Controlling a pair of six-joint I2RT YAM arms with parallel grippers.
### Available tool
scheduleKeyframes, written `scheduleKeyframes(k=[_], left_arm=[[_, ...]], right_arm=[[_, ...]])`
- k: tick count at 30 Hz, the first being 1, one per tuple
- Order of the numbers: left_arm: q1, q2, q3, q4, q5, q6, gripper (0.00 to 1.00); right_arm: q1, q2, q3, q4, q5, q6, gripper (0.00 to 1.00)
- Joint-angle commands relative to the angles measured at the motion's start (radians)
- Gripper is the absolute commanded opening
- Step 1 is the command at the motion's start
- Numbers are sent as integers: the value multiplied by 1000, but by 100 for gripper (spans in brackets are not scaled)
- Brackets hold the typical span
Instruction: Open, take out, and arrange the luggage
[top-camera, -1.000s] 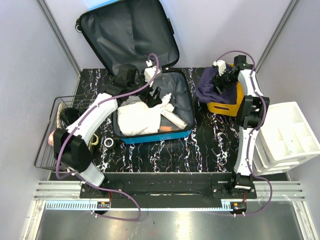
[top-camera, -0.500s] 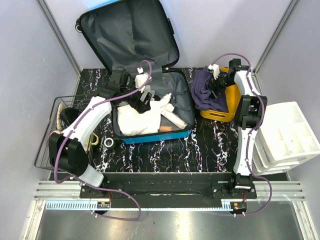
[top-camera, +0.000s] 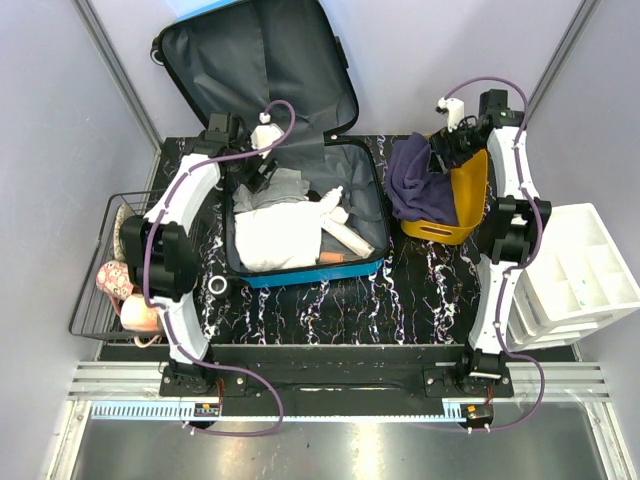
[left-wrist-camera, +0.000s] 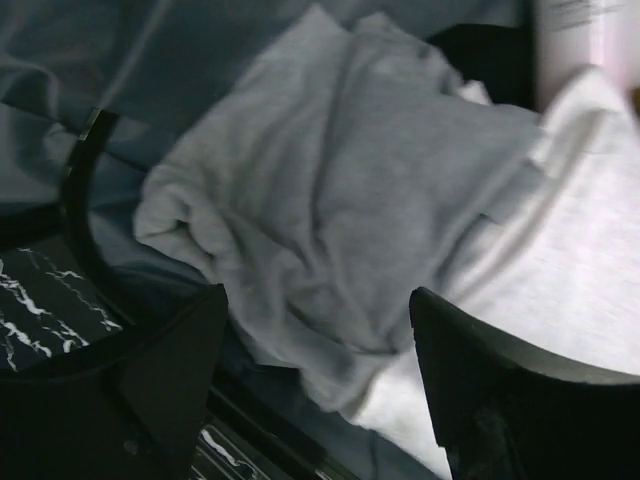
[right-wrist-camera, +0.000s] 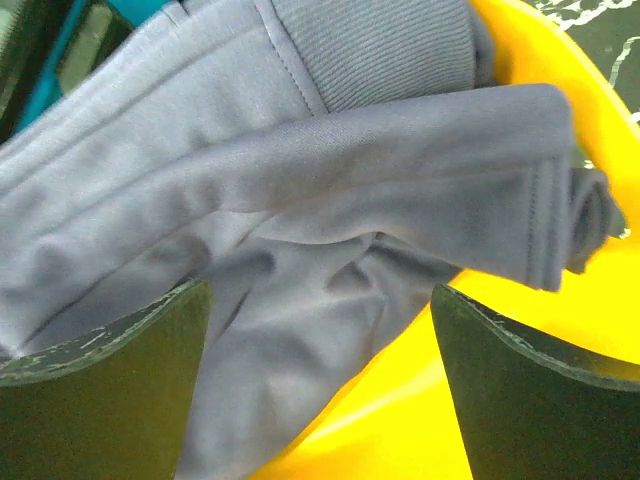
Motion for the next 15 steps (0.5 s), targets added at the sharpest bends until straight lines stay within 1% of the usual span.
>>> scheduleKeyframes(k=[1, 3, 4, 5, 6, 7, 9, 11, 12, 14, 15], left_arm=[[22, 110, 175, 9, -65, 61, 78], [31, 187, 236, 10, -90, 2, 77], [33, 208, 275, 28, -104, -72, 78], [38, 226, 283, 57, -178, -121, 78], [36, 249, 289, 87, -222, -209, 78], [39, 257, 284, 140, -254, -244, 79], [42, 268, 275, 183, -314, -326, 79], [42, 298, 287, 196, -381, -367, 77], [42, 308, 290, 202, -412, -409, 77], [42, 326, 290, 205, -467, -437, 74], [41, 329, 289, 202, -477, -463, 73]], right_arm=[[-5, -124, 42, 2, 45, 150, 100], [-5, -147, 38, 1, 20, 179, 100], [-5, -157, 27, 1, 11, 204, 100], [-5, -173, 22, 2, -7, 218, 100], [-5, -180, 18, 2, -15, 228, 100], [-5, -186, 3, 4, -20, 251, 100], [-5, -210, -17, 2, -35, 262, 100], [-5, -230, -45, 5, -37, 270, 100], [-5, -235, -51, 8, -35, 270, 100], [-5, -247, -59, 10, -41, 276, 100], [-5, -249, -59, 10, -44, 279, 100]])
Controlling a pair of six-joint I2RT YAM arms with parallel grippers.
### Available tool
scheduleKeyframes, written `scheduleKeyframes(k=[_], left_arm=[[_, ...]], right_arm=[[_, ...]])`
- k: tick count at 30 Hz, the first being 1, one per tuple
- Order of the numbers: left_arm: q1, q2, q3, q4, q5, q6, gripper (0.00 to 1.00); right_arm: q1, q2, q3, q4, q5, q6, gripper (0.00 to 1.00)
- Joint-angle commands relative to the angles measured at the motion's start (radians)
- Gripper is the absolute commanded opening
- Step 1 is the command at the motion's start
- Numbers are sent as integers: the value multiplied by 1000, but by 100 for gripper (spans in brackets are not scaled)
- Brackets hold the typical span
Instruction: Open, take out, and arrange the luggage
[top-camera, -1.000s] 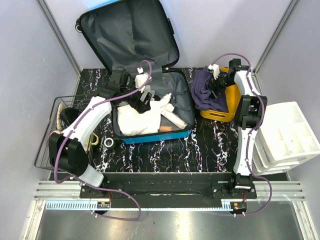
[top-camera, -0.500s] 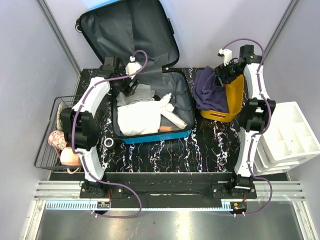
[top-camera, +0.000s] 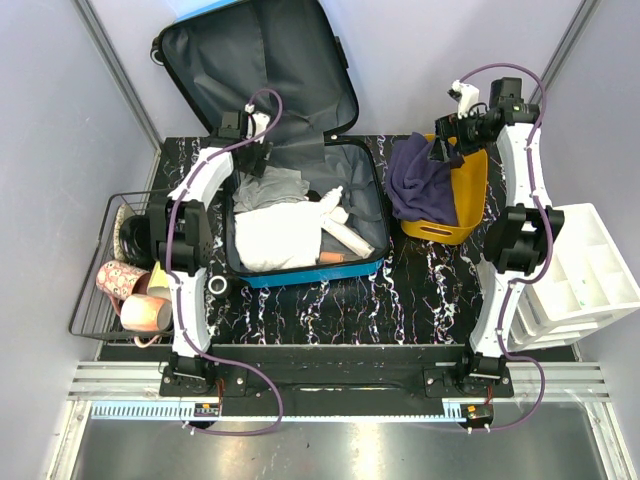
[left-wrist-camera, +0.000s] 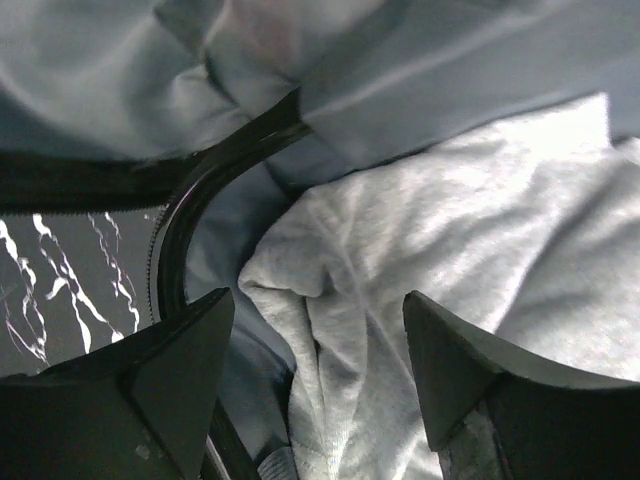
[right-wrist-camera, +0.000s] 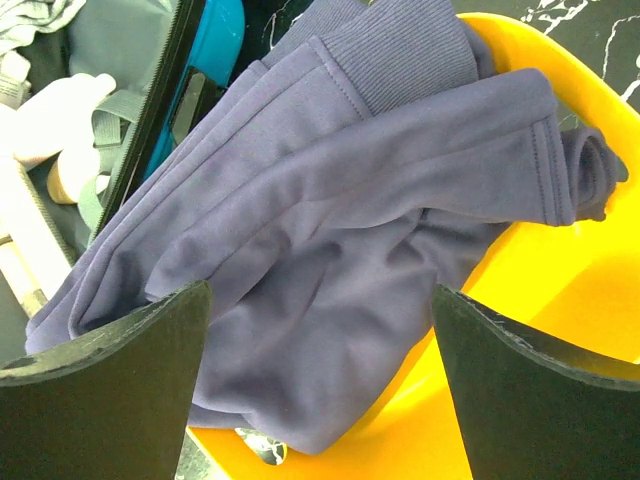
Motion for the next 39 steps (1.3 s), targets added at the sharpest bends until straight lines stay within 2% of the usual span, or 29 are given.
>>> scheduleKeyframes(k=[1, 12, 15, 16, 18, 19, 23, 25, 29, 33, 37, 39], left_arm=[[4, 21, 43, 60, -165, -167, 72], [6, 98, 20, -2, -128, -318, 70], [7, 95, 26, 10, -68, -295, 59], [6, 75, 19, 17, -59, -287, 45], [7, 38, -1, 68, -25, -249, 33], [7, -10, -32, 91, -14, -238, 21], [-1, -152, -115, 200, 134, -125, 0], [-7, -202, -142, 228, 209, -34, 0], [-17, -352, -208, 243, 460, 139, 0], [-43, -457, -285, 229, 594, 266, 0], [-79, -543, -307, 211, 732, 320, 0], [-99, -574, -319, 185, 757, 371, 0]], right_arm=[[-5, -77, -5, 11, -46, 53, 100], [-3, -49, 85, 17, -121, 145, 100], [-3, -60, 85, 17, -148, 142, 100], [-3, -60, 79, 21, -156, 132, 100], [-3, -72, 69, 31, -193, 119, 100], [-2, -80, 52, 52, -208, 107, 100], [9, -129, -34, 167, -305, 113, 100], [26, -150, -98, 254, -331, 115, 100], [73, -216, -215, 398, -385, 101, 100], [144, -284, -373, 567, -417, 104, 100], [232, -386, -537, 855, -452, 136, 100], [269, -417, -609, 940, -455, 138, 100]])
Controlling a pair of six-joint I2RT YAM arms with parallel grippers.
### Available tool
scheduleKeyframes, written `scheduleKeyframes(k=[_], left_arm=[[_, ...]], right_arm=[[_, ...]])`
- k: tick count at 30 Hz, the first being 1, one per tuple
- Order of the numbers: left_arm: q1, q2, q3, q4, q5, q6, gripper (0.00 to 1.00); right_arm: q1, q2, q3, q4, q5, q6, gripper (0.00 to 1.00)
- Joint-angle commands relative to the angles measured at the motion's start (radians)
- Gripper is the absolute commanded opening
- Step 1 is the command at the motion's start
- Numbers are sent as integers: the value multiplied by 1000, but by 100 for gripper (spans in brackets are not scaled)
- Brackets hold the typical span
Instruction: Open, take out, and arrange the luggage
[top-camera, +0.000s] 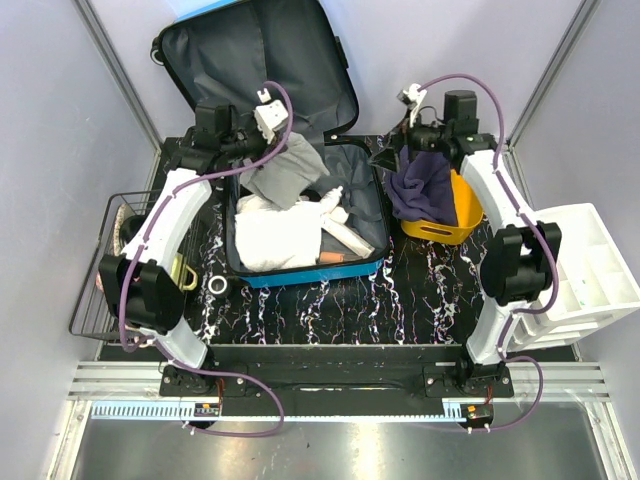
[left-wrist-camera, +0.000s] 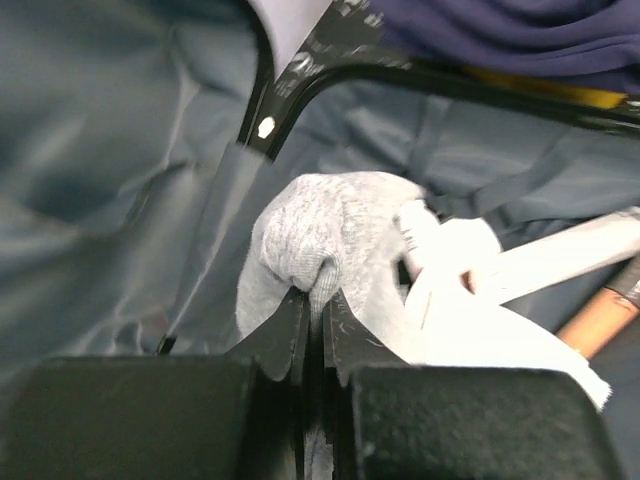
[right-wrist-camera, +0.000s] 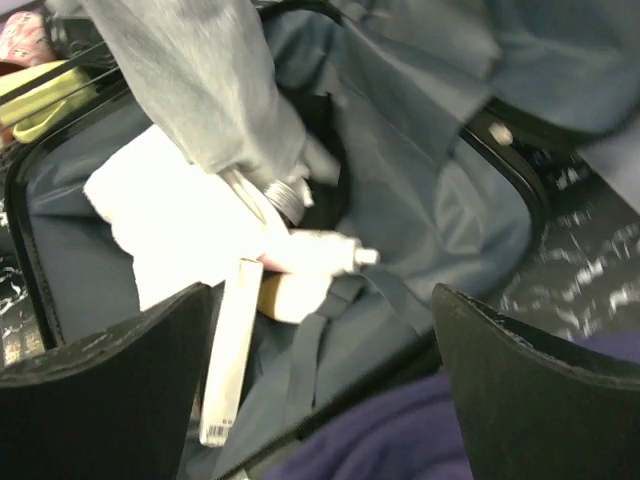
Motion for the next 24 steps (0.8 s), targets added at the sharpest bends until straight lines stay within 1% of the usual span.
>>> scheduleKeyframes(k=[1, 2, 5, 8, 9, 12, 17, 24], left_arm=[[-54, -103, -27, -1, 199, 150, 0], [-64, -117, -29, -9, 208, 170, 0], [-115, -147, -38, -16, 198, 156, 0], [-163, -160, -42, -15, 173, 130, 0], [-170, -162, -44, -12, 173, 126, 0], [-195, -171, -52, 3, 169, 101, 0], [-209, -191, -72, 77, 175, 54, 0], [-223, -174, -27, 97, 190, 4, 0]], right_arm=[[86, -143, -108, 367, -65, 13, 100], [121, -147, -114, 378, -69, 10, 100], [175, -160, -109, 392, -82, 26, 100], [197, -175, -114, 398, -129, 75, 100], [204, -181, -125, 398, -144, 115, 100], [217, -209, -160, 407, -187, 163, 100], [243, -206, -188, 317, -152, 126, 100], [278, -167, -217, 246, -131, 102, 100]])
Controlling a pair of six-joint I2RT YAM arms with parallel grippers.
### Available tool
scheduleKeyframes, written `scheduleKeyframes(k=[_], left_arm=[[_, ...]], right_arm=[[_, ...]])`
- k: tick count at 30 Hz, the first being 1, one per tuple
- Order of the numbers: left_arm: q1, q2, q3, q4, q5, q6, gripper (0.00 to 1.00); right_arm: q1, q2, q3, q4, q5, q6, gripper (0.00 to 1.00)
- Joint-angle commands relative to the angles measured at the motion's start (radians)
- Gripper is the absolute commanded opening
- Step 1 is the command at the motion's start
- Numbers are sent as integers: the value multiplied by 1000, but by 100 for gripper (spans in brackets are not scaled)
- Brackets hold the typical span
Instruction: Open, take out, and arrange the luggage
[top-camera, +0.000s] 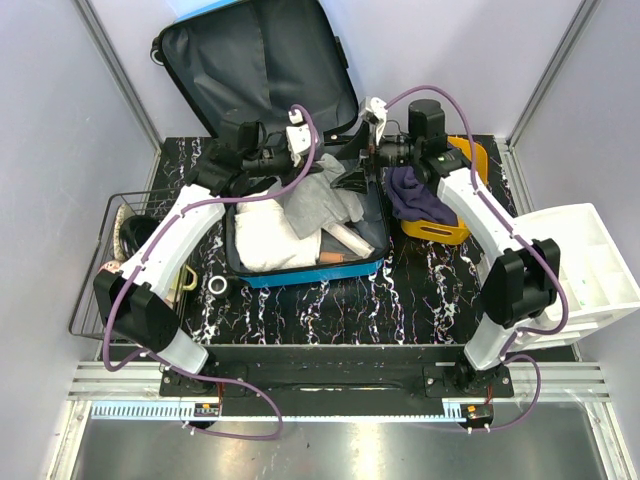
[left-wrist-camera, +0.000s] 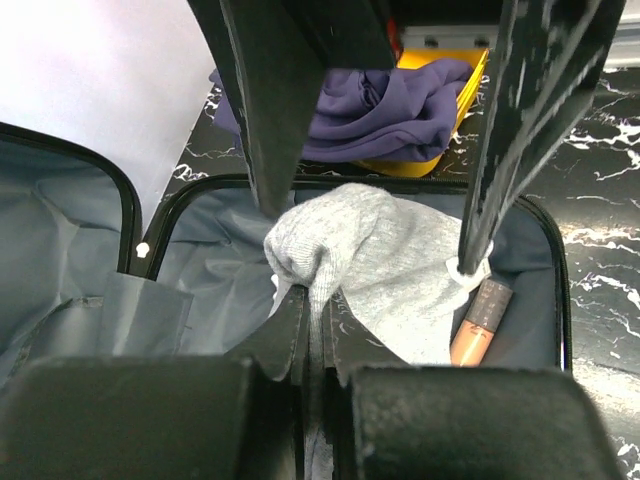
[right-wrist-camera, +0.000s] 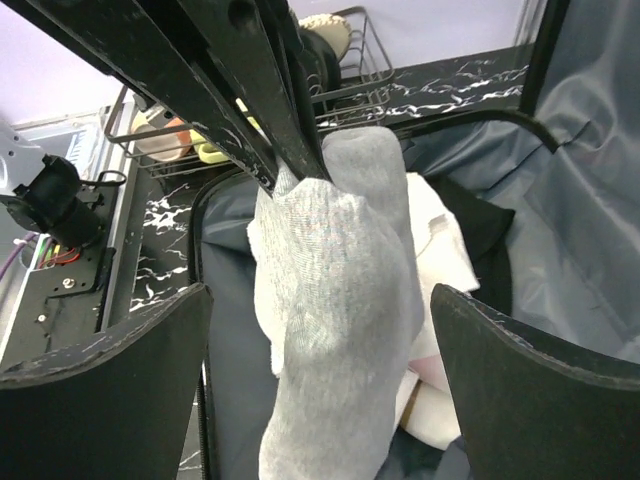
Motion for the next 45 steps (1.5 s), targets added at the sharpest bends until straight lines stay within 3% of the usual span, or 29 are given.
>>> scheduleKeyframes(k=[1, 4, 8, 11, 12, 13, 14, 16, 18, 19, 26, 31, 36, 42, 43, 45], left_arm=[[-14, -40, 53, 102, 54, -40, 0], [-20, -43, 59, 114, 56, -56, 0], [-23, -47, 60, 148, 60, -100, 0], [-23, -46, 68, 159, 56, -123, 0], [-23, -46, 68, 163, 51, -129, 0], [-25, -47, 68, 166, 41, -135, 4], [-25, -49, 66, 182, 33, -164, 17], [-25, -52, 63, 196, 4, -189, 62], [-25, -58, 56, 212, -19, -218, 84], [-25, -61, 50, 215, -42, -224, 88], [-25, -59, 8, 216, -82, -207, 93], [-25, -46, 7, 208, -78, -212, 94], [-25, -32, 2, 162, -101, -192, 94], [-22, 39, 25, -91, -190, -96, 92], [-20, 49, 20, -160, -208, -64, 92], [-3, 72, 8, -221, -194, -39, 93]], right_arm=[[31, 14, -24, -41, 20, -19, 100], [37, 20, -40, -53, 63, -16, 95], [37, 15, -30, -88, 111, -18, 71], [30, -6, 0, -141, 123, -19, 27], [14, -14, 3, -160, 132, -6, 0], [2, -32, 8, -165, 146, 8, 0], [-13, -43, 13, -162, 158, 33, 0], [-67, -71, 28, -168, 205, 118, 0], [-122, -83, 57, -182, 219, 210, 0], [-175, -92, 65, -190, 229, 246, 0], [-415, -82, 23, -262, 239, 342, 0], [-499, 59, 48, -285, 348, 349, 0], [-518, 226, 154, -351, 520, 174, 0], [-516, 395, 299, -438, 705, 4, 0], [-516, 408, 310, -447, 712, -16, 3], [-512, 432, 348, -483, 730, -42, 24]])
